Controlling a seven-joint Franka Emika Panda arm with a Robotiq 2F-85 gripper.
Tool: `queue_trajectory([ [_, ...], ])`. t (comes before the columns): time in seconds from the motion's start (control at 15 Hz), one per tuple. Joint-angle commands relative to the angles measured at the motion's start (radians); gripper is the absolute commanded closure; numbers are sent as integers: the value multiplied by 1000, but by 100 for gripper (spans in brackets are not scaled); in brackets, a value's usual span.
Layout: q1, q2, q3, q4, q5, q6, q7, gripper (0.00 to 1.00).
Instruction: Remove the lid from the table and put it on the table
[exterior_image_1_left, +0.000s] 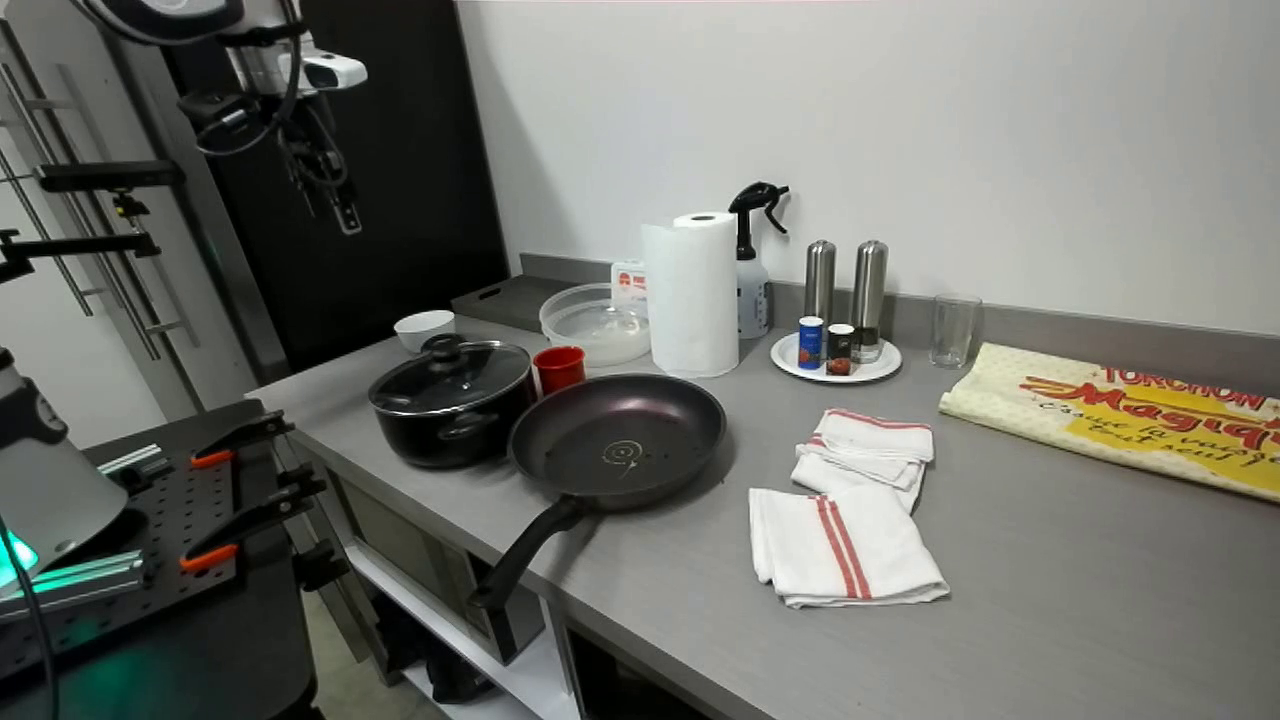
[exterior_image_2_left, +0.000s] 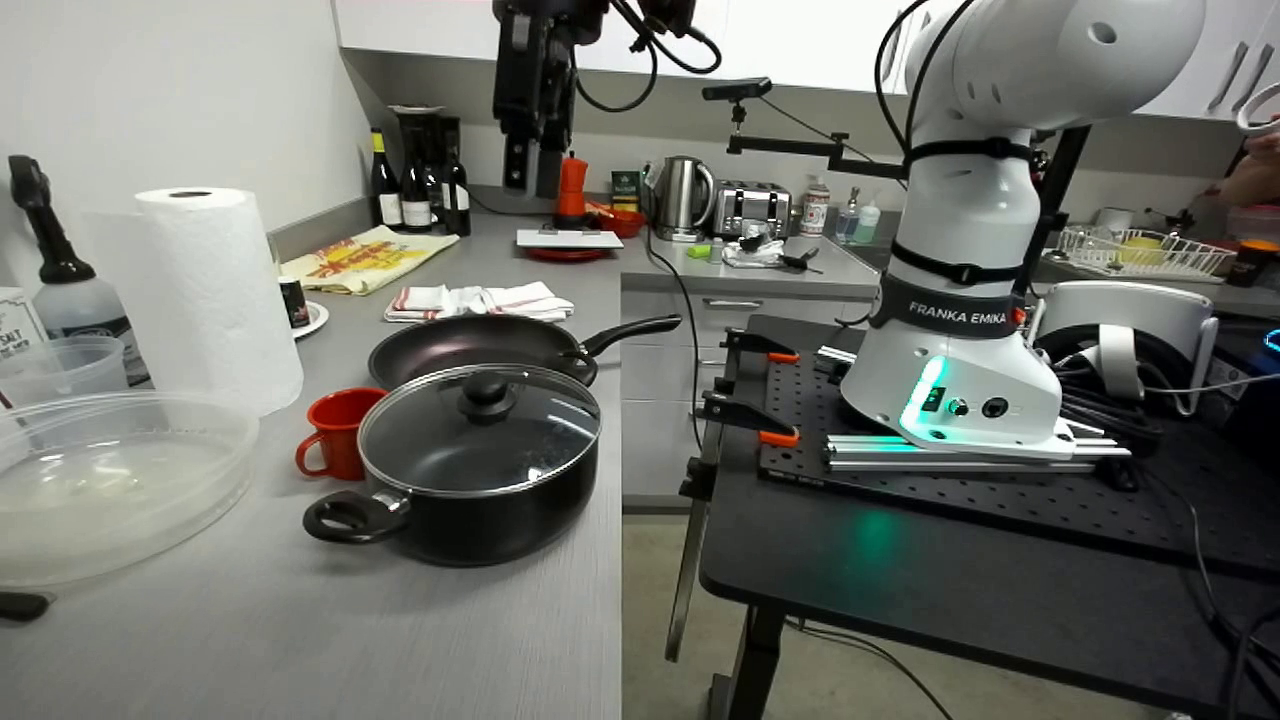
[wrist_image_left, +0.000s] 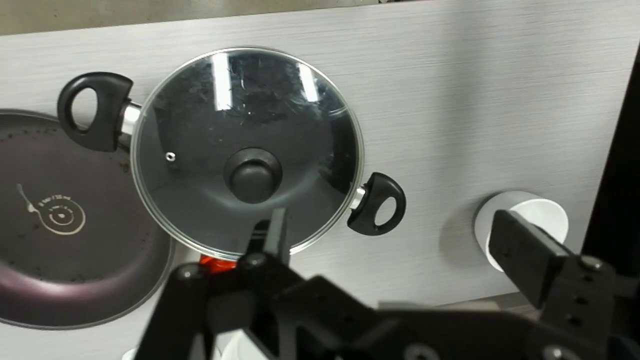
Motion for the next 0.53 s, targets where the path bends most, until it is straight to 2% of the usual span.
queue_trajectory([
  [0.0, -59, 139, 28, 77, -92, 19, 78, 0],
  [0.47, -116, 344, 37, 172, -248, 19, 215, 0],
])
